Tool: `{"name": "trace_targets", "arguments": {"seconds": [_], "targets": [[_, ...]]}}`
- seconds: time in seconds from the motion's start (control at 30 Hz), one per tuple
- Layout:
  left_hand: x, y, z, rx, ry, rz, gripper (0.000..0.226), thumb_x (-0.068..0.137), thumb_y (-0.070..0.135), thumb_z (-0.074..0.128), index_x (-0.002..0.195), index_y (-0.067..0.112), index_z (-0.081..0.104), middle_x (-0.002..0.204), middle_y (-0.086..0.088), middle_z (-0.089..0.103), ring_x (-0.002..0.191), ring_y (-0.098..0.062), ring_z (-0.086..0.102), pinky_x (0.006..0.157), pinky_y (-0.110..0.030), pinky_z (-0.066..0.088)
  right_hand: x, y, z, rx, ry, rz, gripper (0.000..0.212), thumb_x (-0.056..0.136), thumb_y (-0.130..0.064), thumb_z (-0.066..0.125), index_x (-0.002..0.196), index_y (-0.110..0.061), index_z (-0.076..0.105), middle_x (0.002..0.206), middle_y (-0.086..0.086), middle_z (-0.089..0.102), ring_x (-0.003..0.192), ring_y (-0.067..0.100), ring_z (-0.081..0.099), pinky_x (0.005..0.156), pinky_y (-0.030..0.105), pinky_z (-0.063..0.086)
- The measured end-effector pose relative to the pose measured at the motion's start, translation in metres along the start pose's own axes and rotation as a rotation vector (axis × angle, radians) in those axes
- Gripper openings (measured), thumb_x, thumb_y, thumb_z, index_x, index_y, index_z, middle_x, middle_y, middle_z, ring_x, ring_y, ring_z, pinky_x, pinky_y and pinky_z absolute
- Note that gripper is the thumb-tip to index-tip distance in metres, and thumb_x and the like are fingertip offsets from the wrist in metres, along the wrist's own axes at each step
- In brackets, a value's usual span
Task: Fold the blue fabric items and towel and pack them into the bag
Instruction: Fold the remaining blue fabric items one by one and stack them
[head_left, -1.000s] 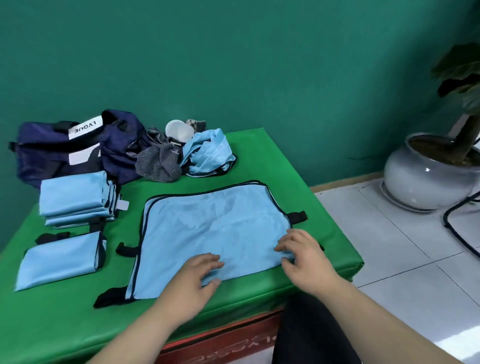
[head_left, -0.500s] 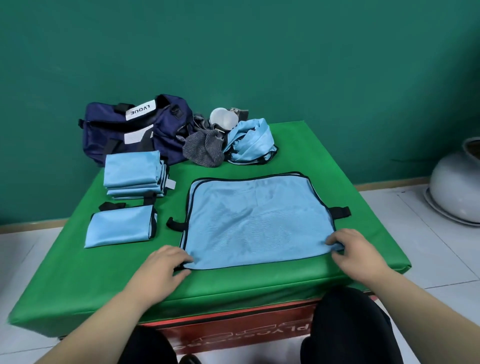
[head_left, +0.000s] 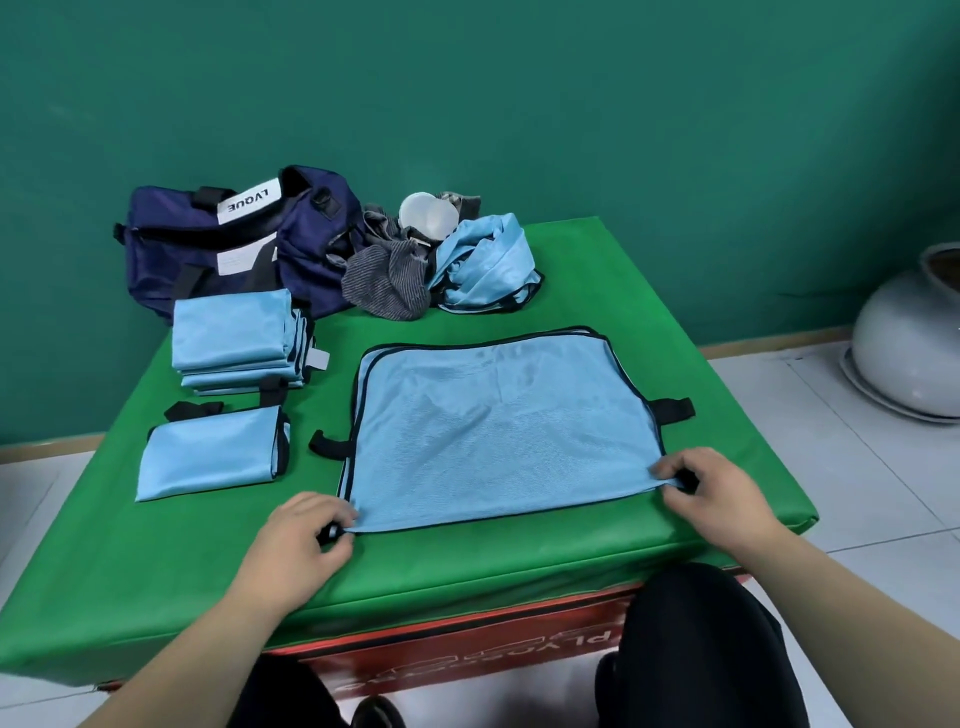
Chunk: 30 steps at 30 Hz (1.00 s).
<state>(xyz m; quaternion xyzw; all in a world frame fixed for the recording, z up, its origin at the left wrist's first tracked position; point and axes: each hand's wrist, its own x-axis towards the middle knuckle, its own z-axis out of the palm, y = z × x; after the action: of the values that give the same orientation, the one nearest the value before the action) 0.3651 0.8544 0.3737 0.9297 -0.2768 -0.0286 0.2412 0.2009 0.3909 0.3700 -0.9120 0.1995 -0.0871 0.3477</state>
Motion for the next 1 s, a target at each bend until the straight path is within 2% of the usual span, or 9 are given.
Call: {"name": "trace_targets", "arguments": {"seconds": [0.13,0.33,0.43,0.53,0.67,0.73,0.8,0.9,1.0], "targets": [[0.001,-0.002,0.002,0.011,0.009,-0.012,0.027,0.072,0.011,0.083,0.079,0.032,0.068,0.098,0.037,0.058,0.096,-0.001,0.058,0.087,-0.027,0.044,0.0,0.002,0.002,-0.01,0.013,-0.008,0.03,0.078,-0.006,0.073,0.08,-0.034,0.063,0.099,-0.017,0.067,0.095,-0.001,0.063,0.079,0.013,0.043],[0.001,0.0,0.003,0.013,0.025,-0.016,0.035,0.072,0.01,0.083,0.076,0.038,0.063,0.097,0.035,0.06,0.096,-0.004,0.059,0.086,-0.028,0.044,0.001,0.002,0.005,-0.02,0.043,-0.002,0.021,0.079,-0.008,0.073,0.078,-0.028,0.065,0.097,-0.02,0.066,0.093,-0.006,0.059,0.075,0.009,0.04],[0.004,0.0,0.003,0.009,0.008,-0.016,0.042,0.072,0.012,0.082,0.074,0.045,0.056,0.097,0.033,0.061,0.098,-0.004,0.059,0.088,-0.028,0.044,0.004,0.001,0.006,-0.02,0.046,0.018,0.018,0.081,-0.011,0.073,0.079,-0.027,0.065,0.096,-0.019,0.065,0.091,0.0,0.061,0.073,0.014,0.041],[0.004,0.004,0.001,0.001,-0.001,-0.028,0.043,0.073,0.011,0.08,0.073,0.045,0.054,0.096,0.027,0.064,0.098,-0.004,0.058,0.087,-0.024,0.041,0.005,0.0,0.005,-0.011,0.036,0.039,0.022,0.08,-0.012,0.074,0.077,-0.031,0.063,0.098,-0.013,0.067,0.091,0.006,0.063,0.073,0.019,0.043],[-0.001,0.011,-0.008,-0.006,-0.018,-0.031,0.039,0.075,0.011,0.077,0.072,0.043,0.056,0.094,0.025,0.064,0.097,0.0,0.057,0.081,-0.012,0.038,-0.006,-0.007,-0.003,-0.005,0.004,0.076,0.017,0.083,-0.014,0.071,0.08,-0.029,0.064,0.101,-0.014,0.068,0.091,0.0,0.062,0.072,0.017,0.043],[-0.008,0.01,-0.016,0.012,-0.041,-0.004,0.037,0.076,0.014,0.076,0.072,0.045,0.055,0.09,0.024,0.064,0.094,0.004,0.057,0.079,-0.016,0.042,-0.017,-0.01,-0.01,-0.031,-0.013,0.063,0.018,0.082,-0.014,0.071,0.081,-0.03,0.065,0.101,-0.015,0.068,0.091,-0.002,0.061,0.071,0.014,0.042],[-0.015,0.009,-0.024,0.038,-0.05,0.036,0.037,0.076,0.017,0.076,0.071,0.045,0.054,0.087,0.023,0.065,0.093,0.005,0.057,0.079,-0.019,0.045,-0.027,-0.01,-0.02,-0.033,-0.015,0.044,0.023,0.08,-0.012,0.072,0.079,-0.034,0.064,0.1,-0.016,0.069,0.092,-0.001,0.064,0.074,0.016,0.044],[-0.026,0.013,-0.037,0.024,-0.034,0.083,0.037,0.075,0.013,0.079,0.07,0.042,0.056,0.088,0.024,0.066,0.1,0.004,0.056,0.083,-0.006,0.039,-0.037,-0.016,-0.038,-0.041,-0.013,0.017,0.028,0.076,-0.01,0.073,0.071,-0.035,0.062,0.095,-0.022,0.071,0.094,-0.004,0.064,0.079,0.021,0.045],[-0.033,0.022,-0.052,0.01,-0.024,0.13,0.039,0.074,0.011,0.08,0.069,0.042,0.056,0.088,0.025,0.066,0.101,0.004,0.058,0.086,-0.004,0.039,-0.043,-0.026,-0.054,-0.052,-0.008,-0.035,0.031,0.074,-0.008,0.073,0.075,-0.037,0.06,0.096,-0.031,0.068,0.096,-0.009,0.061,0.084,0.018,0.042]]}}
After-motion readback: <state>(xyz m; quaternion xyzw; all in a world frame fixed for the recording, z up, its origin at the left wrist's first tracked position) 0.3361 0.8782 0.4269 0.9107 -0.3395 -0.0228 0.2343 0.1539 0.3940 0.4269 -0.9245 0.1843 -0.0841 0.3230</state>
